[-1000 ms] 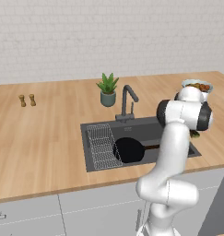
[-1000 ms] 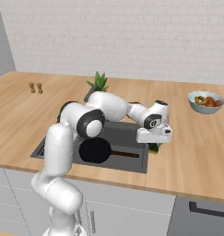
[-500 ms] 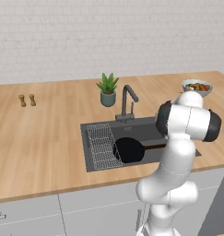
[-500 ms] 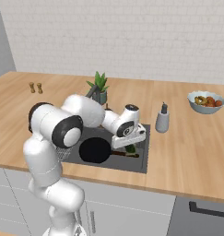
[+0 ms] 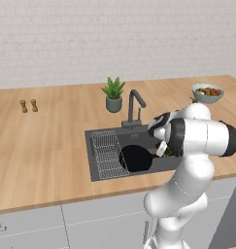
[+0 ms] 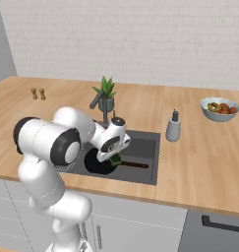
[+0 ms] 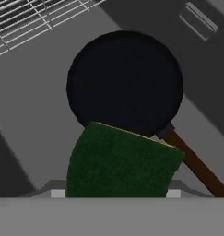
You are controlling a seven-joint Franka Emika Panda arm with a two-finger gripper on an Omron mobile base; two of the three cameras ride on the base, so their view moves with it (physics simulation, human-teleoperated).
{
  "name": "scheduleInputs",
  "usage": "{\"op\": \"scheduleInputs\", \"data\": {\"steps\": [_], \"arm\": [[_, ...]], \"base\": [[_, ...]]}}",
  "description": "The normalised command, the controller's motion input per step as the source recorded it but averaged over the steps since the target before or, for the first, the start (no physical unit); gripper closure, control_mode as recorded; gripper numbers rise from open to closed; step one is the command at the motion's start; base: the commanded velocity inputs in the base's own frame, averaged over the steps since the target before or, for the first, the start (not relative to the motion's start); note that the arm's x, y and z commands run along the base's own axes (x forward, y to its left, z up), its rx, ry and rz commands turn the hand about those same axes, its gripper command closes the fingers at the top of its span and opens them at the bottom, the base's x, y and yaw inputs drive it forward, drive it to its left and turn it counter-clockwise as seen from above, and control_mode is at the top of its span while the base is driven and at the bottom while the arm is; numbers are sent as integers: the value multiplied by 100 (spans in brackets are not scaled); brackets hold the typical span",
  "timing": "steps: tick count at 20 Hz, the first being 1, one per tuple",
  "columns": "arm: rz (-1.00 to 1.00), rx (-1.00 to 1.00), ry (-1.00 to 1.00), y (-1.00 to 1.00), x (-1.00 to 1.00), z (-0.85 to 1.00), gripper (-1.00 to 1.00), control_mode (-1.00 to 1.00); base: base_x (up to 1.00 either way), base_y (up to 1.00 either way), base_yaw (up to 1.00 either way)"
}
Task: Pick the pan and sponge and place them into the sink. Then turn on the water.
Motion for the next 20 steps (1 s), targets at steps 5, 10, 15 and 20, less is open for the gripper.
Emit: {"op": "scheduleInputs", "data": {"steps": [5, 10, 15, 20], "arm": [[27, 10, -1, 75, 43, -22, 100, -100], [19, 4, 0, 16, 74, -13, 100, -100], [15, 0, 0, 0, 70, -31, 100, -100], [13, 0, 0, 25, 31, -39, 100, -100]], "base": [[0, 0, 0], [0, 0, 0], [0, 0, 0], [0, 0, 0]]}}
